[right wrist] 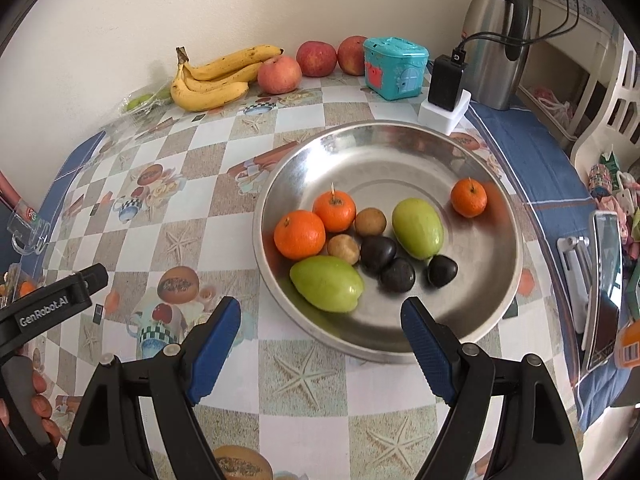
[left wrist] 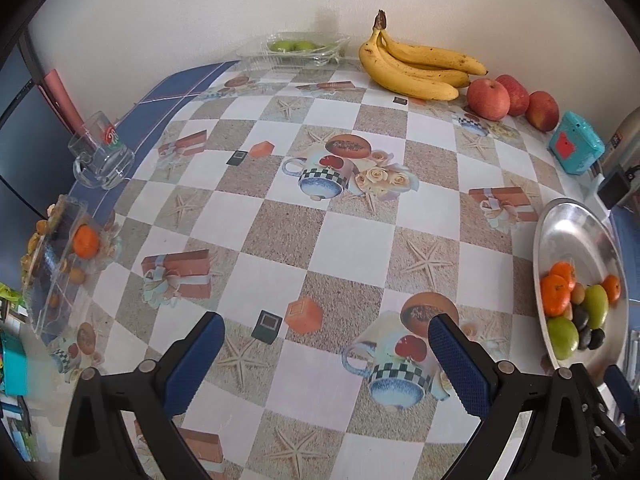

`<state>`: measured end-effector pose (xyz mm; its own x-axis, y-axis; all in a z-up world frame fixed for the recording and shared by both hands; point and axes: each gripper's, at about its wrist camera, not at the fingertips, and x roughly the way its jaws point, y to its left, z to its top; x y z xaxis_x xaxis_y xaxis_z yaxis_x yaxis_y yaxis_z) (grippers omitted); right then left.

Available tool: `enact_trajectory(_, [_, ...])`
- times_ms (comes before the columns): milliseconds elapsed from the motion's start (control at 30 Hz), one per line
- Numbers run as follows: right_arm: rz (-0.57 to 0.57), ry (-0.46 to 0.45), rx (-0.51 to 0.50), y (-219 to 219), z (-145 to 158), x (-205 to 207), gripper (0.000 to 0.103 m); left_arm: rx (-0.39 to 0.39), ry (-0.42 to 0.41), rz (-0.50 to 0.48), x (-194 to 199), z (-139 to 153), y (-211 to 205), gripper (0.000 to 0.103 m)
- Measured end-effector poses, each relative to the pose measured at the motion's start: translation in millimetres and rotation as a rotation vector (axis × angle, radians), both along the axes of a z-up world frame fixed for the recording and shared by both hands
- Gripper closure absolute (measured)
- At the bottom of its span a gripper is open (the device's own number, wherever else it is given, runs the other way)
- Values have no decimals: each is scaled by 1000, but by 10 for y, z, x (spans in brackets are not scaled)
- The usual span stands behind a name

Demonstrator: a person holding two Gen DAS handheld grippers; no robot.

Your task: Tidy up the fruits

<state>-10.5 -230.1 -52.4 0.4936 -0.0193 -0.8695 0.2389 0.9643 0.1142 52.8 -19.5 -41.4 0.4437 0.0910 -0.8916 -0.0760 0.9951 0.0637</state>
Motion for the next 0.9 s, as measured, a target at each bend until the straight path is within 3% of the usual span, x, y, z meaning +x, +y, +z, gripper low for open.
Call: enact_trajectory(900, [-19, -144, -8, -53, 342, -395, 20, -48, -62, -88, -480, 339, -15, 0])
